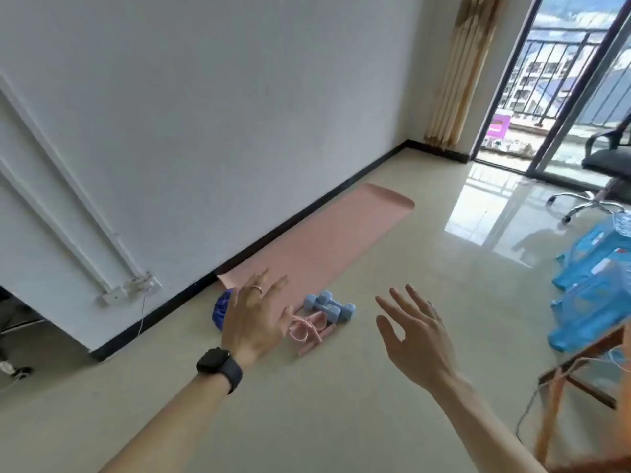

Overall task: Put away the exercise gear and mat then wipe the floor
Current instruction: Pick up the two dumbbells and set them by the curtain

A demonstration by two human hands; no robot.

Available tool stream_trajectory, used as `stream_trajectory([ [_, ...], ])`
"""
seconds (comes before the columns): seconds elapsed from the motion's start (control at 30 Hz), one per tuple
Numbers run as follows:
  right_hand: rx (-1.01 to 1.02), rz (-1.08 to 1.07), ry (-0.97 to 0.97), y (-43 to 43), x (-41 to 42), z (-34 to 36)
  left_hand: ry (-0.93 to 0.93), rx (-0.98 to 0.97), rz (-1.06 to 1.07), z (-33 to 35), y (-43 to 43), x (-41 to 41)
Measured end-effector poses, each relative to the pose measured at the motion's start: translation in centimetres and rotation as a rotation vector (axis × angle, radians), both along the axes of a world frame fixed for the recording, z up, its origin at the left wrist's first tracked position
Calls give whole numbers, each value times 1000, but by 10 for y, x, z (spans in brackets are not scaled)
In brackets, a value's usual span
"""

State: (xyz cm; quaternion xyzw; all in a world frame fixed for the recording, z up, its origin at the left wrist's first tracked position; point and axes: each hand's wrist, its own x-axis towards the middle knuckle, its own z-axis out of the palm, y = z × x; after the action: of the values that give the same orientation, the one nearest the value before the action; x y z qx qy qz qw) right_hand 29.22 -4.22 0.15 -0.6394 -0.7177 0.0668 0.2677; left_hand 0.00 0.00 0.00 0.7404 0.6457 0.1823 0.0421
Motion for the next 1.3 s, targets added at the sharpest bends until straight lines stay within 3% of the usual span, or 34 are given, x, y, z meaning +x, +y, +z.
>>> stream_trajectory([
  [0.23,-242,-7,-74,69,17,-71,74,-218,-43,-78,62,22],
  [0.53,-497,11,-143,216,32,-123,3,-399,-37,-126,201,44],
  [0.77,-518,55,-174,336,42,-137,-40,-535,0,-148,309,66],
  [1.07,-653,206,-163,511,58,-205,-142,-615,201,-200,449,92],
  [1.3,-782,415,-288,628,67,-282,-227,-735,425,-270,518,106],
])
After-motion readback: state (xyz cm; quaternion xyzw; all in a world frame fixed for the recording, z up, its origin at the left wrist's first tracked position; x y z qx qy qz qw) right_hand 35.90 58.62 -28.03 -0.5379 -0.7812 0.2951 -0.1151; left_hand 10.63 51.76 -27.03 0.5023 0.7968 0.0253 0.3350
